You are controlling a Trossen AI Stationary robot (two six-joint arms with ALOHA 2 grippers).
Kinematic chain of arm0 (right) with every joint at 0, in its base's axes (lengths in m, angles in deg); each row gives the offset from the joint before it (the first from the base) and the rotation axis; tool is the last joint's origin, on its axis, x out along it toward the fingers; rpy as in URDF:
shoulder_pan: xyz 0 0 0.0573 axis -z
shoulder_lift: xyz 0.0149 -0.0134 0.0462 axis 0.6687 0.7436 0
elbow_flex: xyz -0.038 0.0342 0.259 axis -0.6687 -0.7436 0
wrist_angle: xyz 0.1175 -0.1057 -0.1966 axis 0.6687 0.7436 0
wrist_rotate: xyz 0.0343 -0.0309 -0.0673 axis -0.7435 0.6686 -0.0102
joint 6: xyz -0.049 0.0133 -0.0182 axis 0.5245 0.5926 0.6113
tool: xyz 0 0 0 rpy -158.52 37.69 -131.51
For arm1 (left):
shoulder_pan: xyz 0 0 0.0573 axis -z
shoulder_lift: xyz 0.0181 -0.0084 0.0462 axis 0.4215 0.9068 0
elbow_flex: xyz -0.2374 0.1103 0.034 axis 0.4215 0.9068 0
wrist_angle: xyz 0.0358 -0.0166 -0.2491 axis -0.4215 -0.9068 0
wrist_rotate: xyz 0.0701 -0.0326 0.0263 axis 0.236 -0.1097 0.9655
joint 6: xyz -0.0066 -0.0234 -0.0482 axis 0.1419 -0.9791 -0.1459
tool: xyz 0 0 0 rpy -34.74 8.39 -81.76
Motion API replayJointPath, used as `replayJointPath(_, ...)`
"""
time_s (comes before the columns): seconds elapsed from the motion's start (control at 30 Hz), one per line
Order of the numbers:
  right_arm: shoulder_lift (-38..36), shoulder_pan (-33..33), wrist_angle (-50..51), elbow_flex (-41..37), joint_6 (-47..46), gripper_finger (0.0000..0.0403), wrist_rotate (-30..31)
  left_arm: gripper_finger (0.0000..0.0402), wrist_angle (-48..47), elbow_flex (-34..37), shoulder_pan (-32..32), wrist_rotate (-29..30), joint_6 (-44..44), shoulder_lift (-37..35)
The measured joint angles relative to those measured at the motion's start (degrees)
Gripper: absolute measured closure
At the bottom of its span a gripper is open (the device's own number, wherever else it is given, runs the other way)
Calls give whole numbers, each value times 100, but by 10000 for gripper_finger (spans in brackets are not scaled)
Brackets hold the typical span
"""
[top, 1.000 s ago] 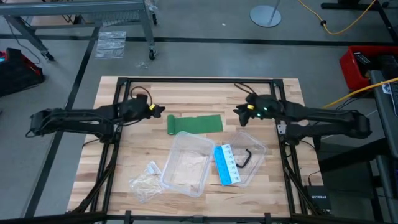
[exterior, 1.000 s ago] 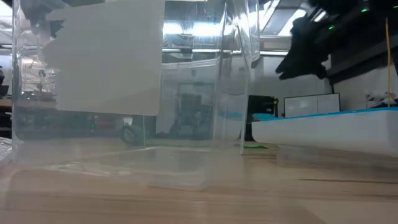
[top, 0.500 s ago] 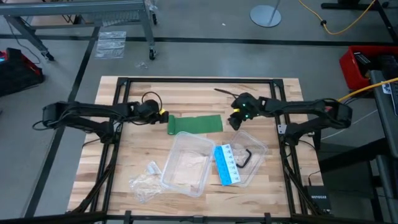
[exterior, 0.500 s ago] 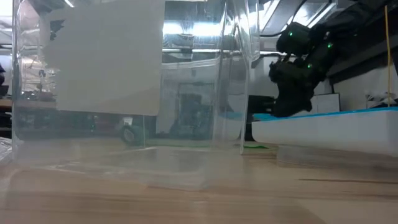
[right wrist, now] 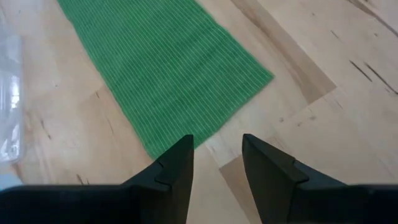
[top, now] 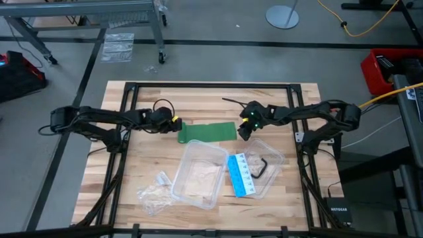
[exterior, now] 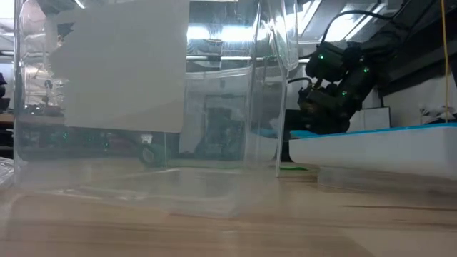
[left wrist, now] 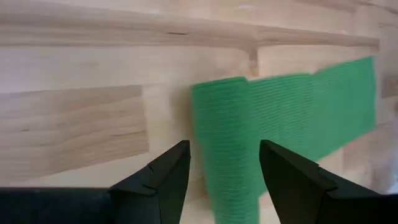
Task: Roll bandage
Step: Roll the green bandage
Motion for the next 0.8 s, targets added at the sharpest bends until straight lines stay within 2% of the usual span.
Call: replayJointPath(0.8, 22, 0, -62, 0, 401, 261, -165, 215, -42, 0, -18, 2, 154, 0)
